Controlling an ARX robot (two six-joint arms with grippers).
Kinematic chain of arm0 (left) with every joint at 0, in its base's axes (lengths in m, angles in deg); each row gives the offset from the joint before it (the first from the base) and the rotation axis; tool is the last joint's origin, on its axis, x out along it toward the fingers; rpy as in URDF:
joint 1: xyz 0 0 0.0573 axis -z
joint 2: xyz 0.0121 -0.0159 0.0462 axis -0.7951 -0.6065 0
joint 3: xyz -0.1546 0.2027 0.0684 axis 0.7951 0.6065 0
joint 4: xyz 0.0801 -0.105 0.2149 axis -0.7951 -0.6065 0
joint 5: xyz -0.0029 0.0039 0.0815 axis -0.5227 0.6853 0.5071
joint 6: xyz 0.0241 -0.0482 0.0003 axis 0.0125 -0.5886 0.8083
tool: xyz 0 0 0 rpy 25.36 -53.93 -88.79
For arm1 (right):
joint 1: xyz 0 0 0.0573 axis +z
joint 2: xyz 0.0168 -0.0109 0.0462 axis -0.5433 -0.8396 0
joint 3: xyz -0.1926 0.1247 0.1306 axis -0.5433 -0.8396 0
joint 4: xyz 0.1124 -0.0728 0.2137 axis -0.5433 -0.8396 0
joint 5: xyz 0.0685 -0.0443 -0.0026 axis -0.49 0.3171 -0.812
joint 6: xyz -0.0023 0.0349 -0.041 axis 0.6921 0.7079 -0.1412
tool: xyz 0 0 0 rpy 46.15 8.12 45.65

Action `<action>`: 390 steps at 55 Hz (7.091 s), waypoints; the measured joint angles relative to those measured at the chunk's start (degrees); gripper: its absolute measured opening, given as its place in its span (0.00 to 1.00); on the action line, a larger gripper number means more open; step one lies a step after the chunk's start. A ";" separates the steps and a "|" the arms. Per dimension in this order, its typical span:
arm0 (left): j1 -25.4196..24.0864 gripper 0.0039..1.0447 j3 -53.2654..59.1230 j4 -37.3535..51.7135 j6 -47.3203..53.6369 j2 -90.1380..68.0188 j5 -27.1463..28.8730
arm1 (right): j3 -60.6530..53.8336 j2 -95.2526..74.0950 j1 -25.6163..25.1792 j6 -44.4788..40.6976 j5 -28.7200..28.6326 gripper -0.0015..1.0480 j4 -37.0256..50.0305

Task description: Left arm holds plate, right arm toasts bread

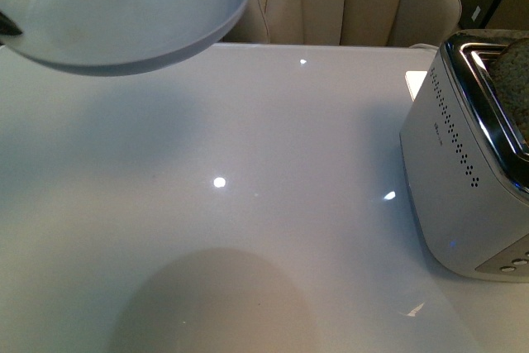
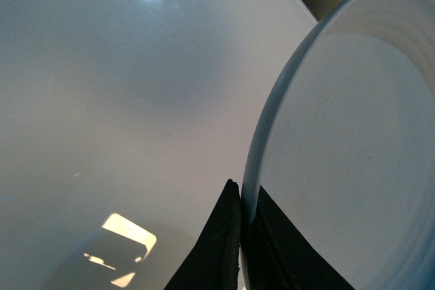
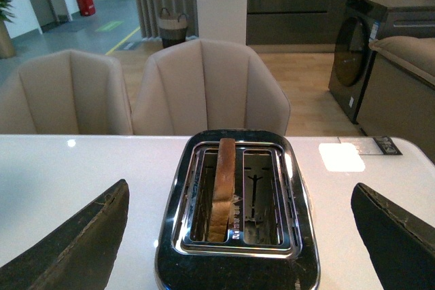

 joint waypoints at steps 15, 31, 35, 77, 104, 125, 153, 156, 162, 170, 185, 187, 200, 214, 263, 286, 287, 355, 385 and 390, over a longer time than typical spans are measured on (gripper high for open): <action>-15.28 0.03 8.50 13.07 13.16 -12.90 -3.28 | 0.00 0.02 0.00 0.02 0.00 0.91 -0.02; -20.94 0.03 10.84 22.82 17.77 -23.65 -4.46 | 0.00 0.02 0.00 0.00 0.00 0.91 0.00; -21.46 0.03 10.93 24.41 18.16 -25.94 -4.48 | 0.00 0.02 0.00 0.00 0.00 0.91 -0.02; -25.64 0.03 10.58 37.18 16.20 -40.87 -5.92 | 0.00 0.02 0.00 0.00 0.00 0.91 -0.02; -26.80 0.03 12.04 50.88 11.63 -48.04 -7.91 | 0.00 0.04 0.00 0.00 0.00 0.91 -0.02; -27.30 0.03 12.17 54.34 9.09 -51.78 -8.79 | 0.00 0.04 0.00 0.02 -0.02 0.91 -0.02; -29.29 0.82 14.49 52.57 7.41 -46.16 -9.99 | 0.00 0.04 0.00 0.00 -0.02 0.91 -0.02; -29.99 0.90 15.06 51.98 7.65 -44.17 -10.01 | 0.00 0.04 0.00 0.00 0.00 0.91 -0.02; -30.99 0.93 16.74 49.72 8.48 -37.48 -10.56 | 0.00 0.04 0.00 0.02 0.00 0.91 -0.02; -28.63 0.94 18.69 44.68 9.07 -25.55 -11.85 | 0.00 0.02 0.00 0.00 -0.02 0.91 -0.02; -17.88 0.94 17.70 35.50 9.07 -9.68 -10.25 | 0.00 0.04 0.00 0.02 0.00 0.91 -0.02; -16.39 0.94 17.16 34.36 9.05 -8.17 -9.86 | 0.00 0.02 0.00 0.00 0.00 0.91 -0.02; -6.78 0.94 12.72 26.67 9.31 0.52 -6.99 | 0.00 0.02 0.00 0.00 0.00 0.91 -0.02; 1.09 0.94 8.63 18.64 11.21 8.35 -3.21 | 0.00 0.04 0.00 0.02 0.00 0.91 -0.02; 0.33 0.03 37.16 44.24 40.87 37.40 7.04 | 0.00 0.04 0.00 0.02 -0.04 0.91 -0.02; -1.79 0.03 42.03 35.71 40.98 50.97 6.14 | 0.00 0.04 0.00 0.00 -0.02 0.91 -0.02; -1.79 0.03 42.42 35.93 41.00 51.12 6.12 | 0.00 0.04 0.00 0.02 -0.02 0.91 -0.02; -1.79 0.03 44.17 4.79 41.07 84.87 6.14 | 0.00 0.04 0.00 0.00 -0.02 0.91 -0.02; -1.79 0.47 44.17 4.79 41.05 84.87 6.12 | 0.00 0.04 0.00 0.00 -0.02 0.91 -0.02; -1.79 0.69 44.17 4.79 41.05 84.87 6.14 | 0.00 0.04 0.00 0.02 -0.02 0.91 -0.02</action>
